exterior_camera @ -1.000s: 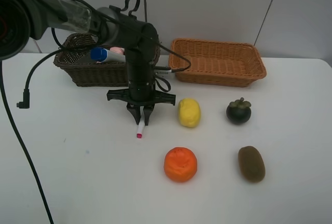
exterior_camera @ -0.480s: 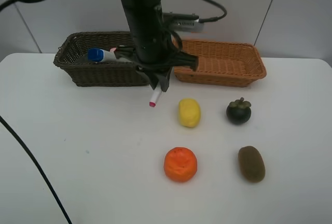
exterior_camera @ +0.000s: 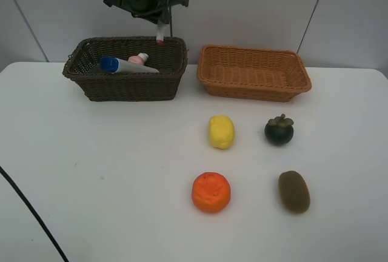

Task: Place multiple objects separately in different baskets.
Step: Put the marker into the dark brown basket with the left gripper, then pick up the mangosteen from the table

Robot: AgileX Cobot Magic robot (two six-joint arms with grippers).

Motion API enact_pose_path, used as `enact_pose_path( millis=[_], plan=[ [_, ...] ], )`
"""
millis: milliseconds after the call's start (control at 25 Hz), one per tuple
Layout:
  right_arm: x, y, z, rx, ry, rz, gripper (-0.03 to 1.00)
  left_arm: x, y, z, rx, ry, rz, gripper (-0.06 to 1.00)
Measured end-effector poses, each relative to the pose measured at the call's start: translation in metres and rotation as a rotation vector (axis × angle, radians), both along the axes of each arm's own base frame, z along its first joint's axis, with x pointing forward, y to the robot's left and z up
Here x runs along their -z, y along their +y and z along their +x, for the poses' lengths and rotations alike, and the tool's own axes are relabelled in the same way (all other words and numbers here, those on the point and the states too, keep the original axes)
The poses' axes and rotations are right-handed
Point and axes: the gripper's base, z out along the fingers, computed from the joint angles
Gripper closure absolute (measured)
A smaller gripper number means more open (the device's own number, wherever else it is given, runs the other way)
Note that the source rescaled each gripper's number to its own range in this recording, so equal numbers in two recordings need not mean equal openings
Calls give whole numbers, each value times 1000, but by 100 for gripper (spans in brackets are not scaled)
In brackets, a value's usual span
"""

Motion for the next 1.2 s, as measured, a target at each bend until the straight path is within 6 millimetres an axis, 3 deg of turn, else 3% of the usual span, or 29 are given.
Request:
enact_pose_path(
  millis=[120,160,240,280,360,440,480,640,840,960,1200],
  plan=[
    [0,0,0,0,0,0,-3,24,10,15,-4,-1,36,93],
    [0,0,0,0,0,0,-3,24,10,15,-4,-1,36,93],
    [0,0,0,0,0,0,-3,39,19,22,-9,17,72,83],
    [0,0,0,0,0,0,-3,41,23,24,-15,20,79,70],
    [0,0,0,0,0,0,-3,41,33,28,-34,18,81,27],
    [0,0,0,0,0,0,-3,40,39,30,-46,15,81,4],
    [0,0,0,0,0,0,-3,40,40,31,-50,19,83,0],
    [0,0,0,0,0,0,-3,30,41,29,-61,76,92,-5],
    [0,0,0,1,0,-1,-3,-27,53,20,-122,258,127,-5],
    [0,0,0,1,0,-1,-3,-38,80,15,-183,377,184,-5],
    [0,0,0,1,0,-1,-3,-30,153,10,-338,491,239,-5]
  ],
)
